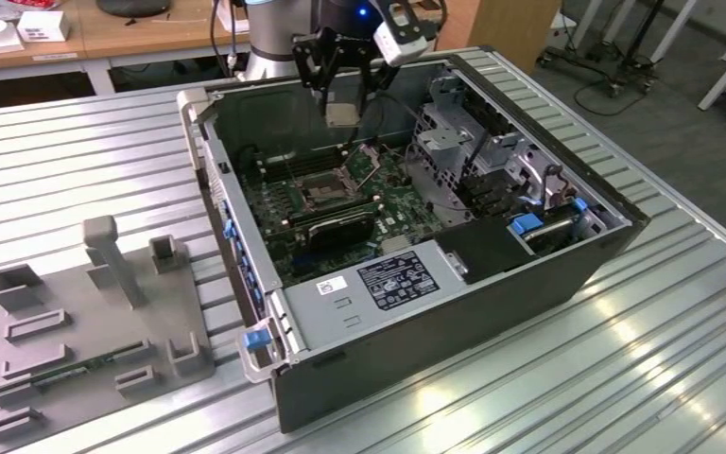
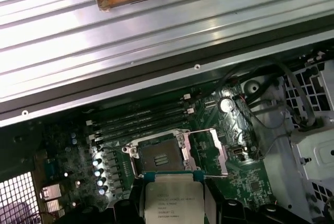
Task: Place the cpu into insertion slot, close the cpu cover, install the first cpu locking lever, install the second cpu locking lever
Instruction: 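Place the cpu into insertion slot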
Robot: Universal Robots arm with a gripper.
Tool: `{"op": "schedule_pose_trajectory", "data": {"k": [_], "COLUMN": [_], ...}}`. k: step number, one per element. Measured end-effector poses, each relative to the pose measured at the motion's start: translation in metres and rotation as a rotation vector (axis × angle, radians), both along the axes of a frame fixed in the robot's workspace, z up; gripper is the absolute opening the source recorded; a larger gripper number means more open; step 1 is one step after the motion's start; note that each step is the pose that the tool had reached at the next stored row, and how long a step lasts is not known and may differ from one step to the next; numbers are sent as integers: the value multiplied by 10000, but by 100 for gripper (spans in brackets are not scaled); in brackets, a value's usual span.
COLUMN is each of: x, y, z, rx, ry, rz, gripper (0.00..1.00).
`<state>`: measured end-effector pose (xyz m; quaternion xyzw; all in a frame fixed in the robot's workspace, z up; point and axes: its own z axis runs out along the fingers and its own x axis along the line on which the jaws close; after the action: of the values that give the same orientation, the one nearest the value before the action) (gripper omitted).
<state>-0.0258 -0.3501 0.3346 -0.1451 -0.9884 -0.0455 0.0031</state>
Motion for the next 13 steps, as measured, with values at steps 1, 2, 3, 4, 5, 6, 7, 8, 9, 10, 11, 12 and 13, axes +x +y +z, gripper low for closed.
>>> {"op": "schedule_pose_trajectory", "data": {"k": [1,2,3,4,5,6,7,8,9,10,11,12,13], "x": [0,0,0,0,0,0,0,0,0,0,0,0,0], "y": [0,0,0,0,0,0,0,0,0,0,0,0,0], "z": [0,0,-1,0,-1,-1,-1,-1,-1,0,0,-1,-1], "rx": [-1,0,1,0,1,1,0,0,0,0,0,0,0], "ry": [0,1,0,0,0,0,0,0,0,0,0,0,0], "rz": [-131,-169,-171,-172,-173,-174,-174,-174,-175,-179,-192,-221,-258], "gripper": [54,54,54,54,54,54,54,54,54,54,54,54,54]}}
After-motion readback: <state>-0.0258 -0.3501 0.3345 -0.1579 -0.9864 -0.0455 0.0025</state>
